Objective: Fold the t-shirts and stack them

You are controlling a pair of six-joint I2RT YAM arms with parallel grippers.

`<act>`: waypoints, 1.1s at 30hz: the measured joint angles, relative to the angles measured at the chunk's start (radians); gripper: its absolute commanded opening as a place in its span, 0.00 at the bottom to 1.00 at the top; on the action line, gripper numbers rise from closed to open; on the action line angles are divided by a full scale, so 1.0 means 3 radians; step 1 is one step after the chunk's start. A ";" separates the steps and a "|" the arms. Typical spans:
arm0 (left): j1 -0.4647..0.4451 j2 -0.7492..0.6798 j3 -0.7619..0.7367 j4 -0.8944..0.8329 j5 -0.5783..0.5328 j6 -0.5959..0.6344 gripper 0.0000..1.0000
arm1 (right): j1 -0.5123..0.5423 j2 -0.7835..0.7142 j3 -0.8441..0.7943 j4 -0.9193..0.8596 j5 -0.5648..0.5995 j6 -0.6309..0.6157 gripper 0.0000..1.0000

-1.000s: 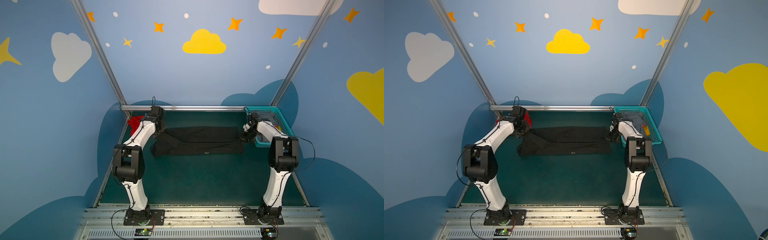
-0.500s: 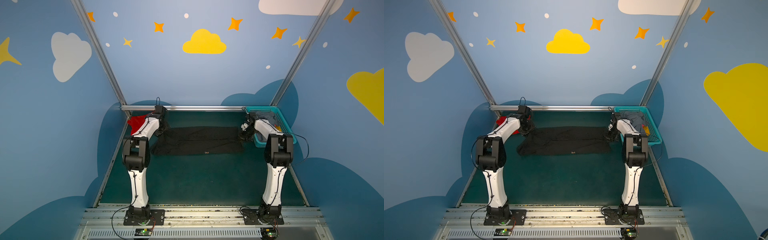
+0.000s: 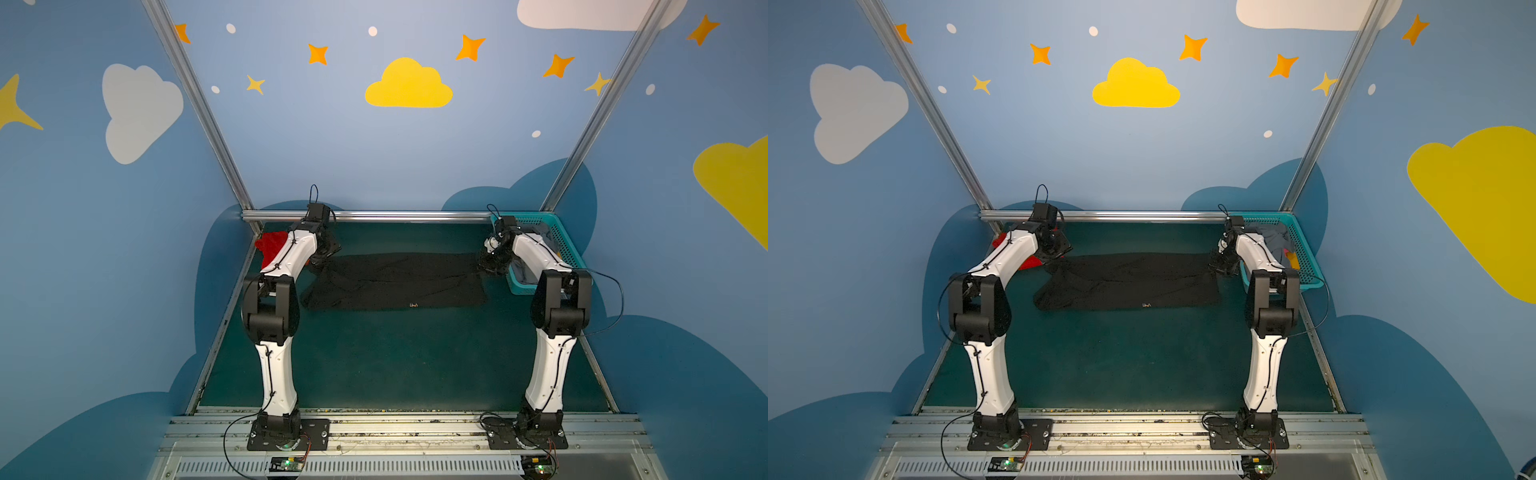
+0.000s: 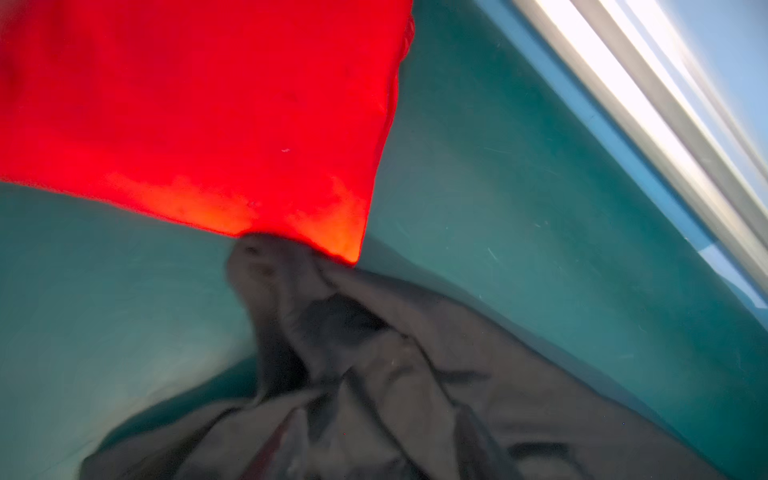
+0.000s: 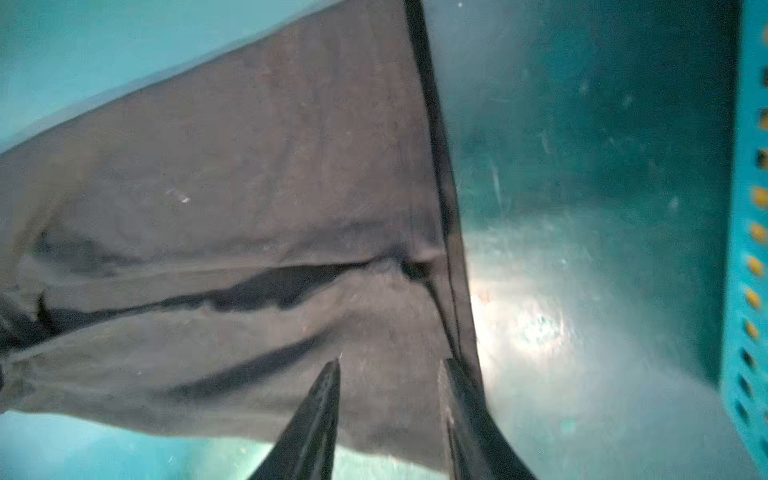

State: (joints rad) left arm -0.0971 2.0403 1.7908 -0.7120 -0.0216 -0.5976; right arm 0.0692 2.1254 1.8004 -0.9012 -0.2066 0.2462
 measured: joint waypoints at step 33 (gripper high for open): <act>-0.0729 -0.0042 -0.0767 -0.0151 0.0175 0.0150 0.53 | 0.0464 -0.0815 -0.0968 0.0490 -0.0289 0.0140 0.40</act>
State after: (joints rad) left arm -0.3157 2.0277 1.5608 -0.7574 0.0311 -0.5526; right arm 0.2085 1.8809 1.5101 -0.7544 -0.2932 0.2882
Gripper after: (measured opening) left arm 0.527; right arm 0.398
